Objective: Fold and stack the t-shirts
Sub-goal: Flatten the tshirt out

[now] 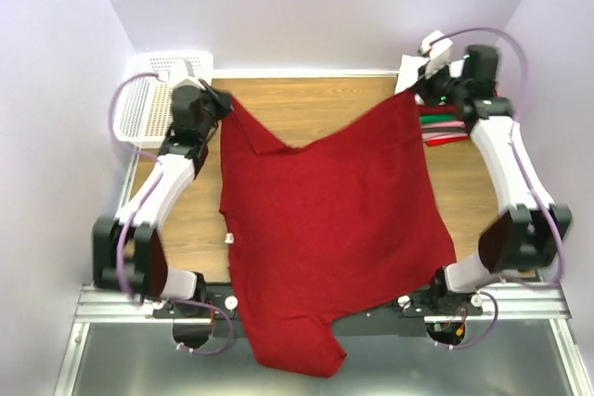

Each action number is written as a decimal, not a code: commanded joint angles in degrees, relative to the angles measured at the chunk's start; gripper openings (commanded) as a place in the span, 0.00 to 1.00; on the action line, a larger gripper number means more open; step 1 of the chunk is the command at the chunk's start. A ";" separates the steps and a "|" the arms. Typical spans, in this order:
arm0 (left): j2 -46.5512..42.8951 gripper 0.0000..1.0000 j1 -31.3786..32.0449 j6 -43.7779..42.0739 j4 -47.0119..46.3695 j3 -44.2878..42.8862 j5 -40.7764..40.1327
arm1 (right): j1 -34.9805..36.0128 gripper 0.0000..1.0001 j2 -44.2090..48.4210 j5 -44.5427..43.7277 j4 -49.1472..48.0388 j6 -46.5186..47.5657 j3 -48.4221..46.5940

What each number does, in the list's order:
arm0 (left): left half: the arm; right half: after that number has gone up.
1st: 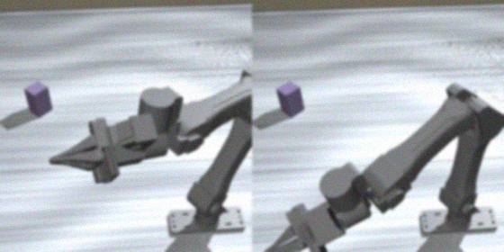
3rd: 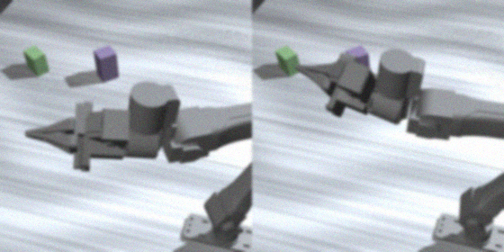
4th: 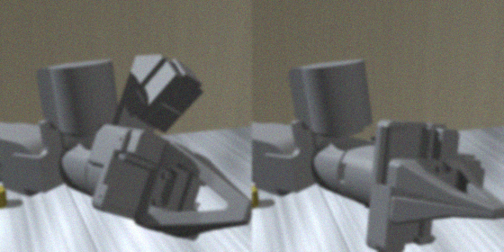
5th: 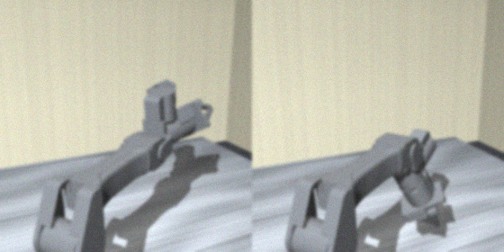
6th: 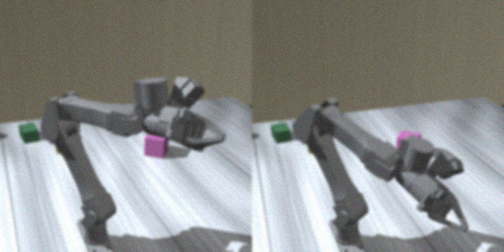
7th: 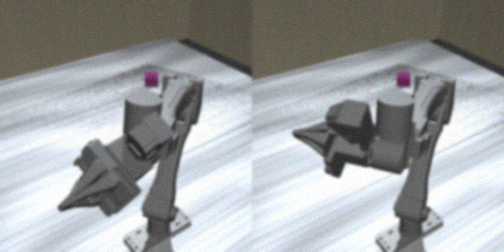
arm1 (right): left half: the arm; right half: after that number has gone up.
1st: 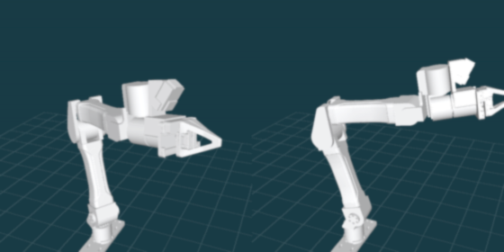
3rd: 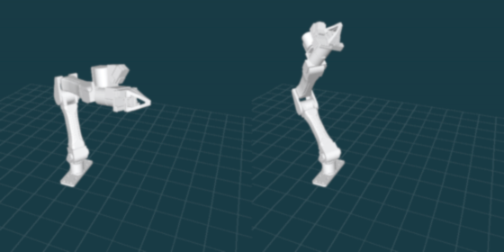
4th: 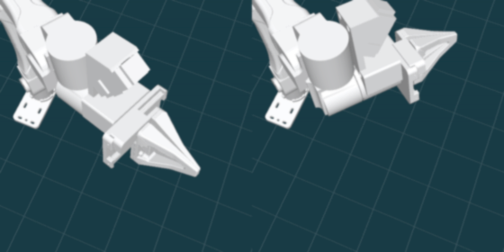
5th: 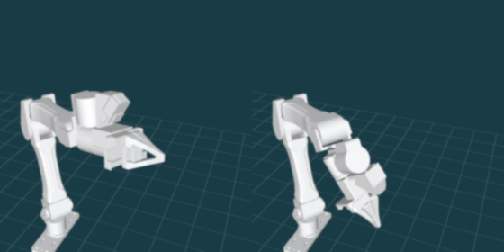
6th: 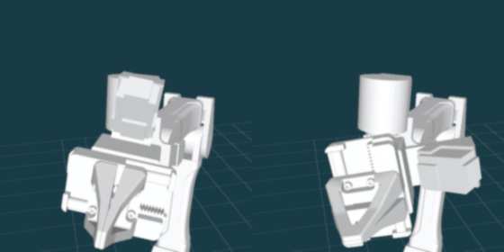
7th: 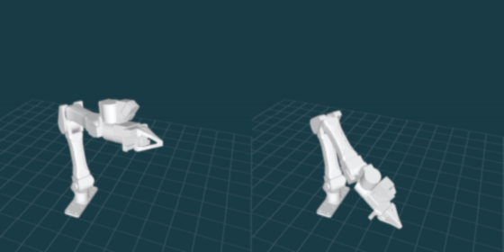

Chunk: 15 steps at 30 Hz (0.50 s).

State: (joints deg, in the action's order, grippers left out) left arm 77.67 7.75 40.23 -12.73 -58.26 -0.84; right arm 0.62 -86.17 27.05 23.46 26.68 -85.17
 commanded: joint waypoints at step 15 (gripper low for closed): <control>28.41 0.00 -3.44 -3.31 2.71 -16.80 3.22 | 0.78 0.00 -24.31 -0.94 -12.74 -7.43 -3.25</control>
State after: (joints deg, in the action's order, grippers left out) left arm 104.25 4.89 38.37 -10.41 -72.88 2.17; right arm 0.84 -109.56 26.85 13.89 20.99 -85.36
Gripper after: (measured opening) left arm 0.006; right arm 0.005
